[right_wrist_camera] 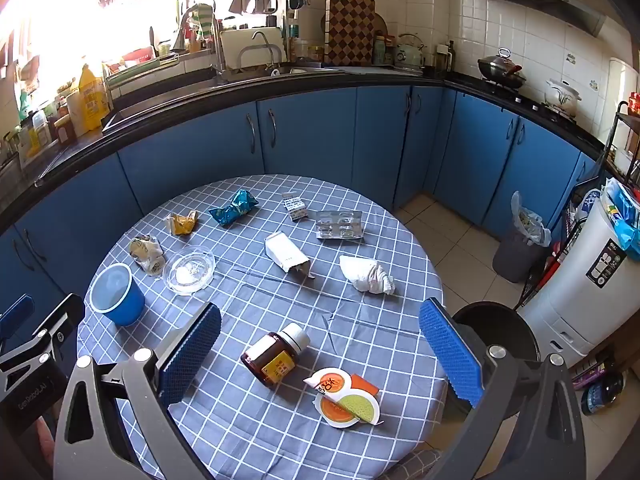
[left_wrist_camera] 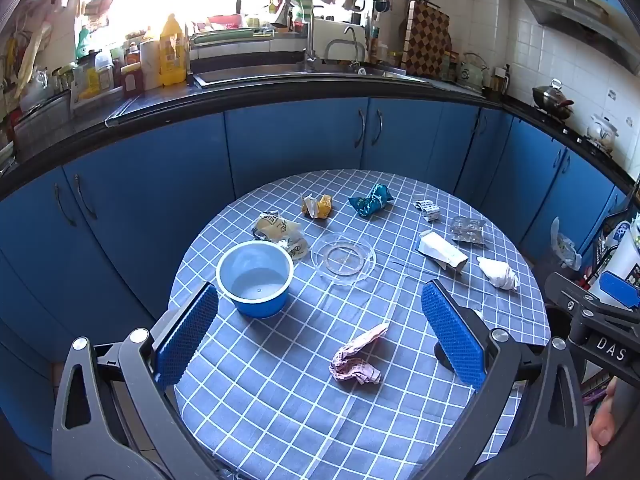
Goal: Collect trash
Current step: 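Close the left gripper on the pink crumpled paper while the right gripper grasps the orange-green lid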
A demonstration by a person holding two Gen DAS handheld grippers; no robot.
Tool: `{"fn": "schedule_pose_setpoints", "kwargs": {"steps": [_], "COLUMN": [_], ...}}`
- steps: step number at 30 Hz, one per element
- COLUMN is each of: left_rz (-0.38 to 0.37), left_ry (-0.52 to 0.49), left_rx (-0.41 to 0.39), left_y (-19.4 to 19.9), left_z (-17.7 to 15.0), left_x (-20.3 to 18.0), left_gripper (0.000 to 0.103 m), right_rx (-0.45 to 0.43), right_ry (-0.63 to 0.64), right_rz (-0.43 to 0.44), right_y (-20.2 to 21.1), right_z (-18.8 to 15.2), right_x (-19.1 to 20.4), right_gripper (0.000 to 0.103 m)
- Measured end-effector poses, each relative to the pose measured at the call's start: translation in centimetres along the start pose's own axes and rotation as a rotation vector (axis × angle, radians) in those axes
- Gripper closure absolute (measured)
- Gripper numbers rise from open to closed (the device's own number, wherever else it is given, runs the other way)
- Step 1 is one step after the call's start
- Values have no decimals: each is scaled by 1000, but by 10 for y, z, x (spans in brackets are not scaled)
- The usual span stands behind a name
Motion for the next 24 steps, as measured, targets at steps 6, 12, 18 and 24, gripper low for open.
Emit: {"fn": "schedule_pose_setpoints", "kwargs": {"steps": [6,12,18,24], "left_rz": [-1,0,-9,-41], "left_ry": [0,-2,0,-5], "left_rx": [2,1,8,26], "left_y": [0,0,-3,-12], "left_z": [0,0,0,-4], "left_x": [0,-1,-1,-3], "left_gripper": [3,3,3,3], "right_rx": [0,0,-10,-41], "right_ry": [2,1,-1,-36], "right_rz": [-2,-2,-11,28], "right_y": [0,0,-1,-1], "right_z": [0,0,-1,-4], "right_x": [0,-1,-2,-8], "right_gripper": [6,6,6,6]}}
Point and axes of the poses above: each gripper's, at about its wrist camera, not at the fingertips, and y roughly against the way its jaws point, x to its left, z to its top, the point moved 2 cm from there along -y, roughly the way its jaws point, and after that the axes turned 8 degrees about -y, right-handed, at the moved point
